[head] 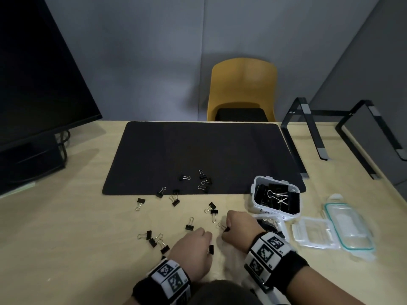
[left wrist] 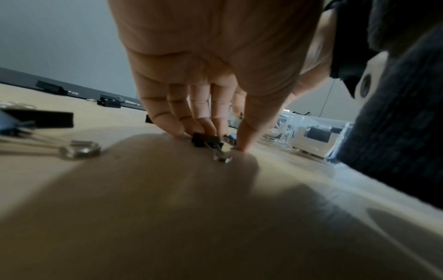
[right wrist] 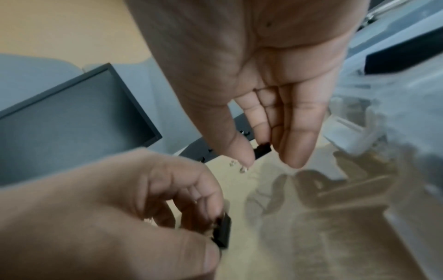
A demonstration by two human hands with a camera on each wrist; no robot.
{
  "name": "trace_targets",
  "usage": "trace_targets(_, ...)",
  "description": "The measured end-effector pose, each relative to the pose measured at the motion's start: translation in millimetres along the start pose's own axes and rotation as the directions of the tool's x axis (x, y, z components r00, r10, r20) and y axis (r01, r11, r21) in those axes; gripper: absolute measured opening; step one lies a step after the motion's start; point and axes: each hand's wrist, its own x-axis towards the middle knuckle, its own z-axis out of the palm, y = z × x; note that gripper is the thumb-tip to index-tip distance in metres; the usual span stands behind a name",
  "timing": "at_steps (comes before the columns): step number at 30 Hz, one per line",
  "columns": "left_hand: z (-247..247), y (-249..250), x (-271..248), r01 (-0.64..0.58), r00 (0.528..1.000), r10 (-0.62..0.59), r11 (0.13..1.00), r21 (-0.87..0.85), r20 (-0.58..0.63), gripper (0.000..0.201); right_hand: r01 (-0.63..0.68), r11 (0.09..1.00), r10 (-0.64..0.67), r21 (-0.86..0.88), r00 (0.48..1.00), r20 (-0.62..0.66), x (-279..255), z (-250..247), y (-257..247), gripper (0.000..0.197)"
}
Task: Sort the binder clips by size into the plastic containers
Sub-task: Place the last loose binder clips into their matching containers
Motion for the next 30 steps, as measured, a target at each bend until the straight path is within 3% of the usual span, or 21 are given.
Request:
trace_targets(4,-1,7,3,0.021,1.0,-0.021,0.999,0.039,-0.006,0.024,0.005,0.997,0.004,0.079,0.994,-0.111,-15,-11,16,0.02)
trace_targets(12,-10,42,6,0.072,0.98,-0.11,0.974,-0.216,-0.165,0.012,-0.089,0.964,0.156,0.249,0.952,-0.265,-59,-39,99,0.014)
trace_targets(18,-13,85,21,-0.036,0.975,-0.023,0.965,-0.258,-0.222,0.01,-0.21,0.947,0.284,0.244,0.902,-0.325,-68,-49,164,0.012)
trace_targets(21,-12,109,32,-0.096,0.972,0.03,0.957,-0.273,-0.235,0.009,-0.232,0.947,0.294,0.223,0.905,-0.308,-66,-46,187,0.014)
trace_targets(30,-1,171,69,-0.167,0.977,0.133,0.962,-0.214,-0.165,0.015,-0.109,0.962,0.191,0.25,0.923,-0.334,-65,-37,209,0.024)
